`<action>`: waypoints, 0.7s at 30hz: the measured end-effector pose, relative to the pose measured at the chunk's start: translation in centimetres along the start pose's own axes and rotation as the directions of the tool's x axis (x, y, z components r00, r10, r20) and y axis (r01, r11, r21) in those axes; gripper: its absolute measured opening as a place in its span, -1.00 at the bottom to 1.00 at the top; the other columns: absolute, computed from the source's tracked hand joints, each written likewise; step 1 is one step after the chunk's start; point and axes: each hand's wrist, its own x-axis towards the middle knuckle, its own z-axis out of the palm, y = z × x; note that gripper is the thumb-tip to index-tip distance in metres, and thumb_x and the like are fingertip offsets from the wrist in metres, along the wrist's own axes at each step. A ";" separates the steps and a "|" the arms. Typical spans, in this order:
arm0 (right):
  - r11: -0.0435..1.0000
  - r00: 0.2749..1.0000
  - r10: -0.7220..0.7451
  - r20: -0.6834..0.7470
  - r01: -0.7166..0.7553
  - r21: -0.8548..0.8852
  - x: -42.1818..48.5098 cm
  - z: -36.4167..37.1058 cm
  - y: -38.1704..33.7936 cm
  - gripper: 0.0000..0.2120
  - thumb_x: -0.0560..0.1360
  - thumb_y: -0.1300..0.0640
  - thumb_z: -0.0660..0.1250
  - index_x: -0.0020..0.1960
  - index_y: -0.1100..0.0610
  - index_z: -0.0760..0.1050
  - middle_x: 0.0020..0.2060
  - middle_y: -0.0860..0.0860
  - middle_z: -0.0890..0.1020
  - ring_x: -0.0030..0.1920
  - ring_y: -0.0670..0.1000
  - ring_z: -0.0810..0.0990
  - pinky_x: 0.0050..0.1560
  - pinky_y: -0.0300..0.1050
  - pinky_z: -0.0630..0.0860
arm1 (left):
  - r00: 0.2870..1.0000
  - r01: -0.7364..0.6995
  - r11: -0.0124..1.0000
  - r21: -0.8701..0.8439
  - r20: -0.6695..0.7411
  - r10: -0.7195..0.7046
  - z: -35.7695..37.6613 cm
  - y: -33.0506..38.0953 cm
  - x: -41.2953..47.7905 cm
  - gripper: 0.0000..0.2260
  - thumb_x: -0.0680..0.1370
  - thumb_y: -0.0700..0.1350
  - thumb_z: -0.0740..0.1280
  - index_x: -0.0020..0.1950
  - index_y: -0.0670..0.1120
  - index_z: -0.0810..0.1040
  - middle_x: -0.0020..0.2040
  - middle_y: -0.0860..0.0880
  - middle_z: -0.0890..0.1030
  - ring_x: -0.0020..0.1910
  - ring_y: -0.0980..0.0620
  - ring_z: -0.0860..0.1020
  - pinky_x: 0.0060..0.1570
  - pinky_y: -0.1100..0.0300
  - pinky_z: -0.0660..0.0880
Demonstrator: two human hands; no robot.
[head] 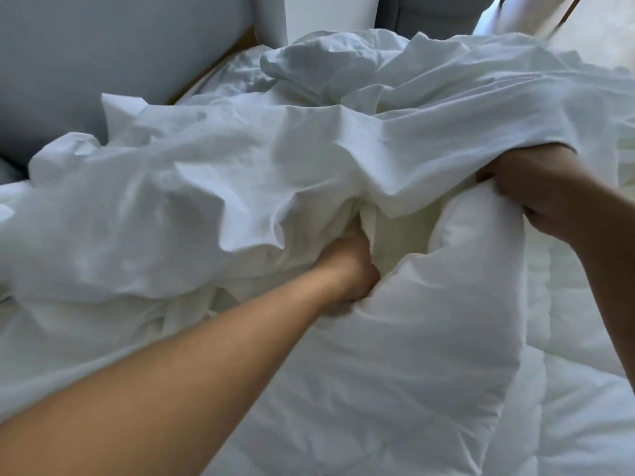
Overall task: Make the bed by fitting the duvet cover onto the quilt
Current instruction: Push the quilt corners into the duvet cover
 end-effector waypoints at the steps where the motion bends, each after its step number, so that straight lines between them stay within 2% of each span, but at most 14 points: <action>1: 0.997 0.999 0.007 0.036 -0.010 0.077 -0.3 0.1 -0.4 -0.69 0.34 0.39 0.29 -0.21 0.03 0.68 -0.21 0.01 0.69 -0.22 -0.07 0.63 -0.13 -0.09 0.63 | 0.996 -0.092 0.995 0.023 -0.011 0.092 0.1 0.3 -1.2 -0.73 0.62 -0.12 0.26 0.29 -0.19 0.48 0.26 -0.20 0.57 0.23 -0.21 0.54 0.05 0.11 0.45; 3: 0.982 0.993 -0.054 0.101 0.034 0.187 -1.1 0.7 -1.6 -0.65 0.32 0.38 0.34 -0.09 0.00 0.72 -0.05 0.04 0.73 -0.04 0.05 0.69 0.04 0.07 0.66 | 0.965 -0.262 0.958 0.117 0.035 0.260 0.9 0.8 -3.9 -0.76 0.63 -0.09 0.26 0.27 -0.13 0.48 0.18 -0.17 0.59 0.17 -0.21 0.57 0.01 0.06 0.48; 5: 0.976 0.994 -0.083 0.076 0.065 0.208 -1.6 1.9 -2.1 -0.68 0.31 0.39 0.36 -0.20 0.00 0.72 -0.11 -0.01 0.73 -0.08 -0.02 0.70 -0.01 0.01 0.66 | 0.951 -0.309 0.918 0.249 0.108 0.291 0.8 1.1 -6.4 -0.81 0.59 -0.10 0.32 0.18 -0.11 0.49 0.02 -0.10 0.57 0.07 -0.18 0.60 -0.12 0.08 0.44; 7: 0.996 0.995 -0.089 0.055 0.090 -0.017 -1.6 3.4 -0.9 -0.77 0.39 0.33 0.39 -0.31 0.03 0.63 -0.25 -0.02 0.67 -0.30 -0.21 0.59 -0.17 -0.21 0.58 | 0.922 -0.381 0.861 0.336 0.199 0.331 0.5 1.8 -7.9 -0.89 0.52 -0.20 0.37 -0.10 -0.13 0.45 -0.05 -0.04 0.51 0.07 -0.18 0.59 -0.11 0.07 0.42; 9: 0.951 0.986 -0.084 0.141 0.122 -0.283 -1.8 5.1 0.9 -0.87 0.58 0.17 0.32 -0.09 -0.02 0.59 -0.19 -0.13 0.53 -0.36 -0.29 0.42 -0.22 -0.43 0.35 | 0.851 -0.497 0.791 0.357 0.377 0.365 0.6 3.1 -8.4 -0.93 0.52 -0.22 0.38 -0.01 -0.15 0.55 0.03 -0.09 0.57 0.16 -0.18 0.57 -0.01 0.03 0.47; 10: 0.929 0.982 -0.065 0.179 0.125 -0.348 -1.8 5.7 1.6 -0.87 0.63 0.06 0.28 0.12 0.00 0.58 -0.14 -0.16 0.52 -0.29 -0.32 0.42 -0.18 -0.46 0.34 | 0.808 -0.536 0.780 0.323 0.463 0.364 0.6 3.3 -7.8 -0.83 0.54 -0.21 0.38 0.12 -0.16 0.60 0.06 -0.08 0.58 0.18 -0.17 0.56 0.02 0.05 0.48; 11: 0.916 0.982 -0.049 0.181 0.116 -0.383 -1.6 6.0 2.4 -0.72 0.64 -0.02 0.25 0.31 0.02 0.50 -0.01 -0.14 0.55 -0.12 -0.31 0.48 -0.04 -0.44 0.39 | 0.762 -0.546 0.795 0.264 0.551 0.341 0.3 3.1 -6.6 -0.77 0.55 -0.21 0.37 0.20 -0.17 0.60 0.05 -0.06 0.56 0.17 -0.15 0.56 0.03 0.09 0.47; 12: 0.892 0.984 -0.039 0.171 0.112 -0.438 -1.4 6.2 2.8 -0.60 0.65 -0.06 0.22 0.46 0.01 0.38 0.21 -0.12 0.51 0.15 -0.21 0.49 0.20 -0.35 0.36 | 0.724 -0.517 0.833 0.200 0.621 0.300 -0.4 2.6 -5.0 -0.76 0.57 -0.21 0.37 0.23 -0.17 0.60 0.05 -0.04 0.56 0.13 -0.12 0.58 0.04 0.12 0.48; 14: 0.797 0.978 0.047 0.202 0.085 -0.598 -1.1 6.5 3.3 -0.51 0.68 -0.06 0.14 0.57 0.06 0.21 0.50 0.04 0.31 0.50 0.01 0.25 0.49 -0.10 0.13 | 0.722 -0.264 0.964 0.019 0.667 0.184 -2.5 1.6 -1.8 -0.83 0.58 -0.22 0.37 0.17 -0.13 0.63 -0.05 -0.05 0.63 -0.04 -0.05 0.63 0.02 0.13 0.58; 15: 0.760 0.975 0.077 0.208 0.078 -0.645 -0.8 6.6 3.8 -0.51 0.69 -0.05 0.12 0.57 0.09 0.20 0.54 0.10 0.27 0.53 0.08 0.20 0.51 -0.03 0.08 | 0.746 -0.110 0.991 -0.079 0.653 0.135 -3.6 1.1 -0.3 -0.86 0.59 -0.23 0.35 0.12 -0.13 0.63 -0.12 -0.06 0.65 -0.10 -0.04 0.64 0.05 0.10 0.60; 17: 0.839 0.982 0.105 0.159 -0.002 -0.543 -0.5 6.3 4.6 -0.60 0.67 -0.02 0.20 0.46 0.06 0.38 0.48 0.06 0.37 0.48 0.09 0.30 0.47 -0.05 0.22 | 0.864 0.047 0.986 -0.158 0.501 0.039 -5.2 0.2 2.9 -0.78 0.63 -0.23 0.25 0.25 -0.20 0.55 -0.18 -0.12 0.64 -0.17 -0.10 0.64 0.14 -0.02 0.61; 19: 0.877 0.993 0.086 0.074 -0.041 -0.479 -0.3 5.3 5.4 -0.88 0.55 0.11 0.33 0.06 0.03 0.58 0.18 0.05 0.60 0.23 0.09 0.52 0.12 -0.13 0.45 | 0.956 0.098 0.981 -0.166 0.289 -0.046 -7.2 -0.3 5.1 -0.75 0.66 -0.17 0.20 0.32 -0.21 0.44 -0.12 -0.14 0.62 -0.19 -0.10 0.62 0.14 -0.02 0.61; 20: 0.880 0.994 0.083 0.065 -0.043 -0.473 -0.3 4.8 5.4 -0.90 0.48 0.17 0.33 -0.03 0.05 0.58 0.04 0.05 0.63 0.14 0.12 0.55 0.00 -0.16 0.46 | 0.984 0.089 0.970 -0.226 0.171 -0.050 -8.3 -0.2 5.8 -0.77 0.66 -0.11 0.23 0.27 -0.18 0.45 -0.04 -0.13 0.62 -0.16 -0.09 0.60 0.08 0.04 0.60; 21: 0.887 0.995 0.059 0.077 -0.016 -0.462 0.0 4.2 5.7 -0.78 0.44 0.21 0.31 0.05 0.04 0.59 0.05 0.04 0.63 0.16 0.14 0.56 0.02 -0.14 0.47 | 0.998 0.058 0.949 -0.309 0.028 -0.052 -9.5 0.0 6.3 -0.77 0.64 -0.03 0.28 0.23 -0.12 0.46 0.05 -0.11 0.60 -0.11 -0.07 0.58 0.01 0.13 0.55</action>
